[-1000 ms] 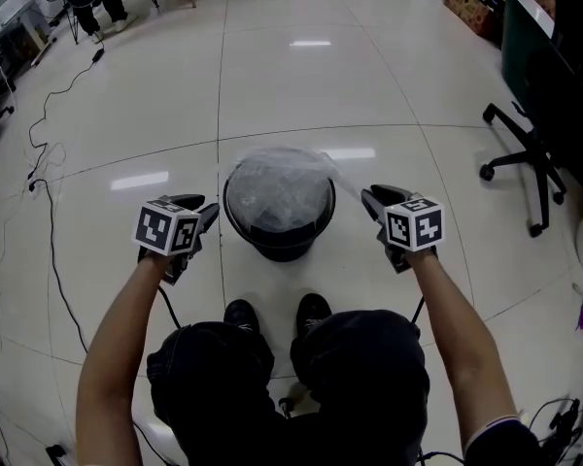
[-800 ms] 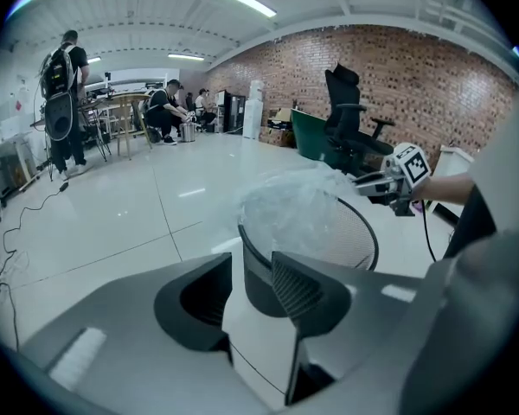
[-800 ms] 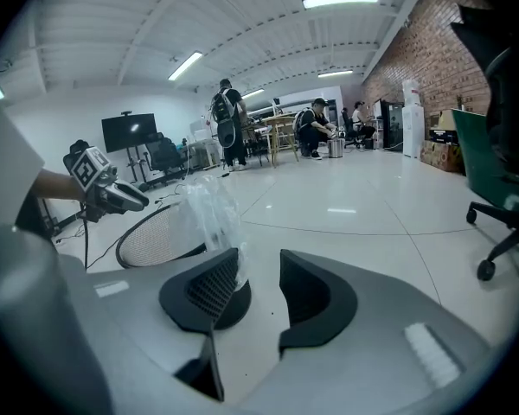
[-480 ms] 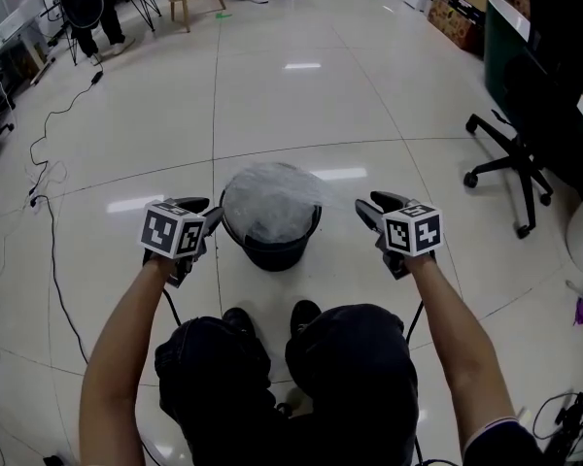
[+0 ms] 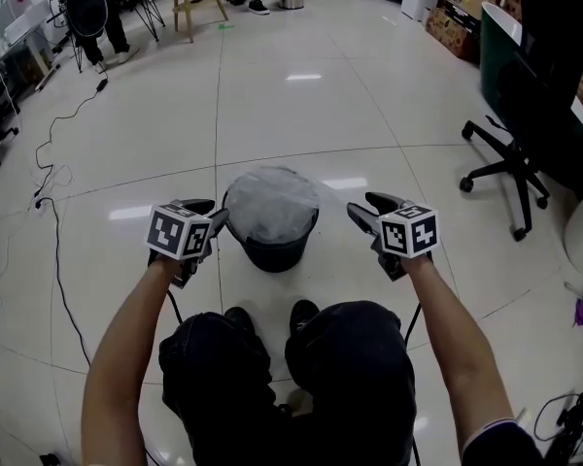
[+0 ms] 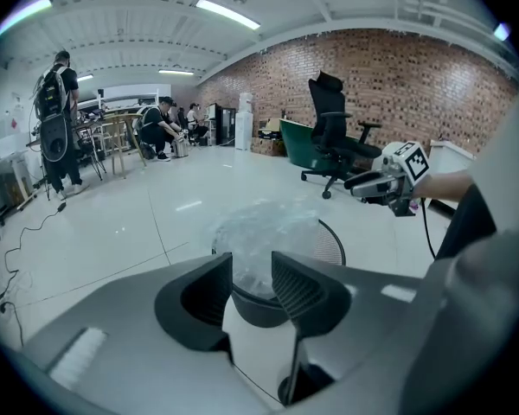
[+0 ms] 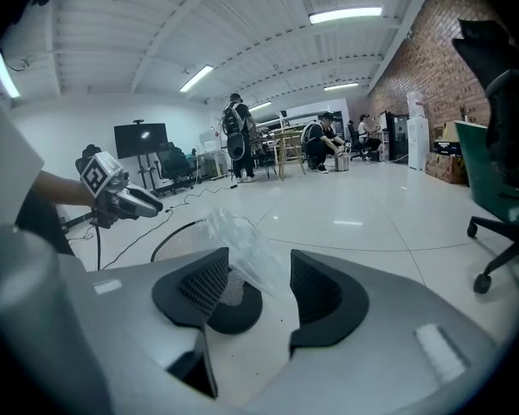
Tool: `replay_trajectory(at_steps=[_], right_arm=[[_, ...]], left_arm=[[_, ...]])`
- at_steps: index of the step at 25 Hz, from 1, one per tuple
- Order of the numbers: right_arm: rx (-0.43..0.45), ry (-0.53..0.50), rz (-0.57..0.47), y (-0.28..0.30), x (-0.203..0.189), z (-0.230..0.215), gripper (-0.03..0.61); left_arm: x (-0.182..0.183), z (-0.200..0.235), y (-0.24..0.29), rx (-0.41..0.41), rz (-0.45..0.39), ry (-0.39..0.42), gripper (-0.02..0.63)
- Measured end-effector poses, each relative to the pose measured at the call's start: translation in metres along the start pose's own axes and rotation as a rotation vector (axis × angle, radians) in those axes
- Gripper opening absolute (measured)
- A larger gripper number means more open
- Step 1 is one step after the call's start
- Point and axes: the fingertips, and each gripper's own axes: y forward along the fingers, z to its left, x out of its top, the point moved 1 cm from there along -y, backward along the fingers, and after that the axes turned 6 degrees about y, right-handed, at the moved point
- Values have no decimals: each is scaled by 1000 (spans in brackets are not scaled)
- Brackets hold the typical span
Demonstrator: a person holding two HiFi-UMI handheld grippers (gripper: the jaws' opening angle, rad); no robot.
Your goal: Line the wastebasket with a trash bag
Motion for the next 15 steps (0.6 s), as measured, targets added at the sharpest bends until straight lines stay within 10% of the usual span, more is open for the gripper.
replay_trajectory(at_steps=[15], right_arm=[[118, -104, 50, 45, 3, 53, 179]], left_arm=[[25, -1, 48, -17, -14, 84, 138]])
